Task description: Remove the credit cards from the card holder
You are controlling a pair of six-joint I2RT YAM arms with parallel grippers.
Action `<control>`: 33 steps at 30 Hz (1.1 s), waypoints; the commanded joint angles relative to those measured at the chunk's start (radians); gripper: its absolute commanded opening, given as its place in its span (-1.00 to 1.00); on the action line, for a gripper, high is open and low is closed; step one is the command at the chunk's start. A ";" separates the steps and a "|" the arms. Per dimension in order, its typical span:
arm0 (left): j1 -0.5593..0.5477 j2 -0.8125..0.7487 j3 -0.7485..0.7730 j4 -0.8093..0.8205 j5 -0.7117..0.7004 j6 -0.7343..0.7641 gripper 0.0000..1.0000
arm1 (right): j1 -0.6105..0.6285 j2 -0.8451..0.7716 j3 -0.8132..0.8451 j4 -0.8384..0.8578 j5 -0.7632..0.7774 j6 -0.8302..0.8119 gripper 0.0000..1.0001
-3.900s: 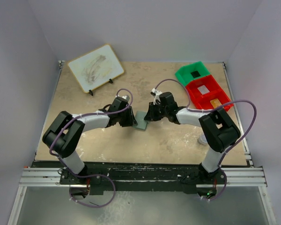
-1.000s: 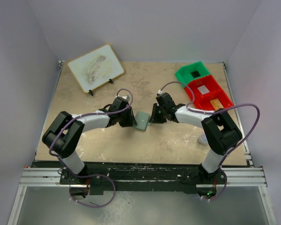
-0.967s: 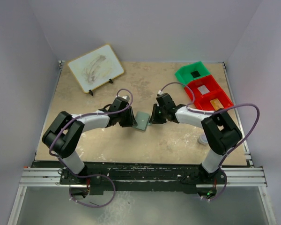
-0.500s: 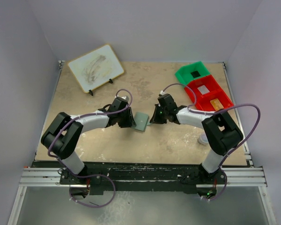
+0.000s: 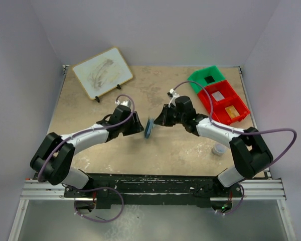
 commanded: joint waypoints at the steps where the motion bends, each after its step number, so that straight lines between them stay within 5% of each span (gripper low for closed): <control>1: -0.002 -0.072 -0.032 0.074 -0.051 -0.031 0.10 | 0.009 -0.010 0.011 0.078 -0.126 -0.044 -1.00; 12: -0.001 -0.152 -0.059 0.006 -0.114 -0.059 0.27 | 0.009 0.045 0.092 0.035 -0.186 -0.091 -1.00; 22: -0.001 -0.157 -0.050 -0.006 -0.062 -0.039 0.26 | -0.067 0.054 0.090 -0.210 0.052 -0.195 -1.00; 33: -0.002 -0.128 -0.019 0.067 0.022 -0.045 0.25 | -0.142 0.079 0.003 -0.141 -0.090 -0.240 -1.00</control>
